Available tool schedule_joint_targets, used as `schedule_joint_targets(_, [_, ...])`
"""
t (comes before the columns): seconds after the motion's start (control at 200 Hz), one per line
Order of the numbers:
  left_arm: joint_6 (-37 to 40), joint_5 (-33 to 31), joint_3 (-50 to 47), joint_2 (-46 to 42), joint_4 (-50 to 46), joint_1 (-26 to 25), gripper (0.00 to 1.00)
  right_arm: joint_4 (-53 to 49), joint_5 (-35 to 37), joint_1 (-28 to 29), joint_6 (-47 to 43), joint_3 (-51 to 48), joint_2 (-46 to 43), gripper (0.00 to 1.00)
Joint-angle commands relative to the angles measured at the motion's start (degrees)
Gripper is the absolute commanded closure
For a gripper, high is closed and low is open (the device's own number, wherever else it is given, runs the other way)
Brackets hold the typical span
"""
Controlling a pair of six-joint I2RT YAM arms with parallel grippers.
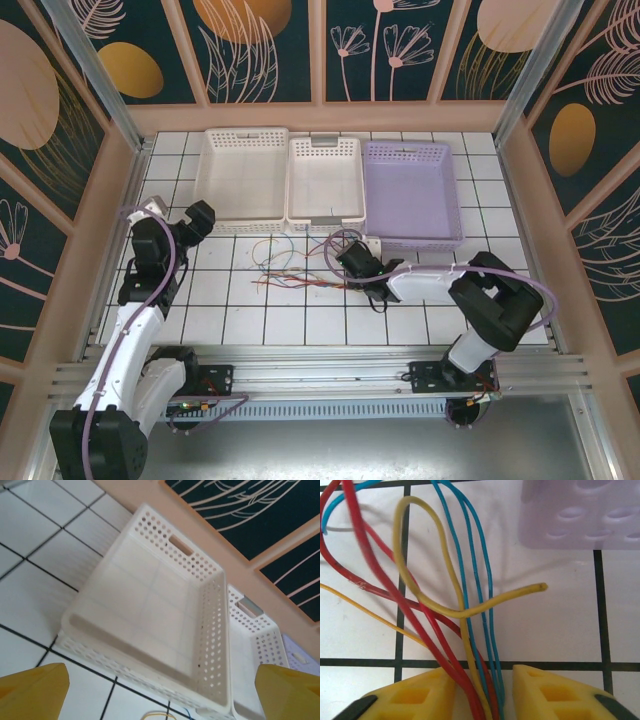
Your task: Untangle the cables
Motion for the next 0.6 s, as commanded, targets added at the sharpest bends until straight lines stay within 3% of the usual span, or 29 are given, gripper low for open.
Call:
schedule_joint_targets(0.0, [-2.8, 5.3, -2.2, -1.5, -3.4, 0.0, 0.06, 4.7, -5.2, -0.4, 1.2, 0.2, 4.7, 0.72])
schedule_joint_targets(0.16, [-3.0, 5.7, -4.2, -3.9, -7.4, -1.1, 0.07, 6.1, -6.8, -0.3, 0.7, 0.7, 6.9, 0.81])
schedule_joint_targets(0.34, [-4.6, 3.3, -6.7, -6.2, -11.2, -6.0, 0.08, 6.6, -8.0, 0.0, 0.3, 1.7, 9.5, 1.00])
schedule_joint_targets(0.596, [-7.7, 4.9, -8.9, -6.3, -12.4, -11.9, 0.09, 3.3, -4.3, 2.7, -0.4, 4.4, 8.6, 1.00])
